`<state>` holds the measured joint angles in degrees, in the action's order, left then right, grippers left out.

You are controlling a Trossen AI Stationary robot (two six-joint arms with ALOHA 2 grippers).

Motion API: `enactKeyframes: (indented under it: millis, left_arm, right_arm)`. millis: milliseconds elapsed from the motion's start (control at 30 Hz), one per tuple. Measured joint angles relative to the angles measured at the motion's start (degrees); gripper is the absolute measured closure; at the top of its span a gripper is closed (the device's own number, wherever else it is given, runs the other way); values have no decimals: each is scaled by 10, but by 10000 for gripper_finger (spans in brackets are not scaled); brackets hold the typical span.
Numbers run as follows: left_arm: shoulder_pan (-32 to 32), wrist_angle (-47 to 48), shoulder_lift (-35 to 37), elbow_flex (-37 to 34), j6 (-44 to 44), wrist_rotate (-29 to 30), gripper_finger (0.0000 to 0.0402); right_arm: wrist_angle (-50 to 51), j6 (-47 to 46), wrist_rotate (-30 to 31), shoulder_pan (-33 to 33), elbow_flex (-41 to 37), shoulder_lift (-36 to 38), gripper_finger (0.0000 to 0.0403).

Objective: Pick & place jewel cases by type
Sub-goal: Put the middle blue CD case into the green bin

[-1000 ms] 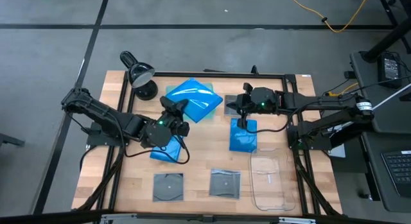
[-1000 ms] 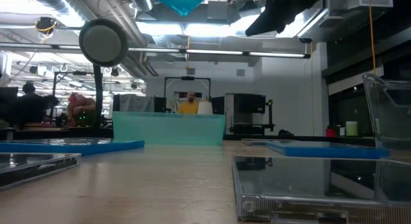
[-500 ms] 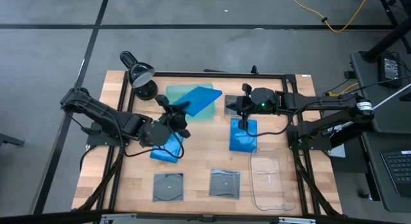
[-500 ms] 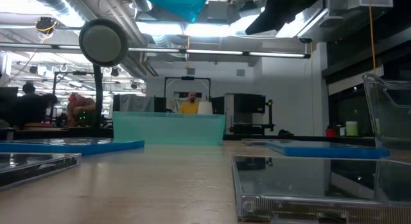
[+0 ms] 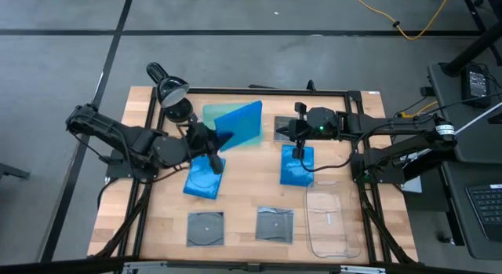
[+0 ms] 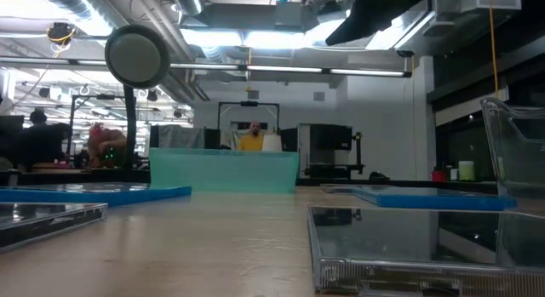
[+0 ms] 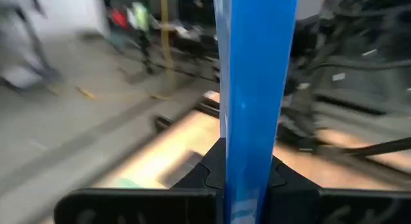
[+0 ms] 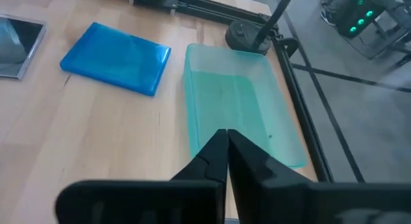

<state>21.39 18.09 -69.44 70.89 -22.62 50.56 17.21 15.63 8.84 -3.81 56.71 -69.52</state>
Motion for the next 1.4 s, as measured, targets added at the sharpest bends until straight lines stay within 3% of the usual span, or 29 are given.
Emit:
enactKeyframes:
  millis: [233, 433, 600, 767, 1033, 1233, 1400]
  left_arm:
    - [-37, 32, 25, 0, -236, -192, 389]
    - [-50, 30, 25, 0, -321, -276, 389]
    - [-51, 29, 25, 0, -327, -288, 389]
    - [-51, 30, 25, 0, -325, -285, 389]
    - [-55, 92, 25, 0, -327, -233, 389]
    - [-90, 126, 25, 0, -310, -264, 389]
    - [-145, 133, 25, 0, -271, -338, 389]
  right_arm:
    - [0, 14, 0, 0, 0, 0, 394]
    - [-1, 25, -16, 0, 0, 0, 386]
    - [-7, 31, -65, 0, 0, 0, 397]
    - [-7, 27, -66, 0, 0, 0, 386]
    - [16, 27, -66, 0, 0, 0, 398]
    - [22, 31, -66, 0, 0, 0, 383]
    - [35, 37, -66, 0, 0, 0, 394]
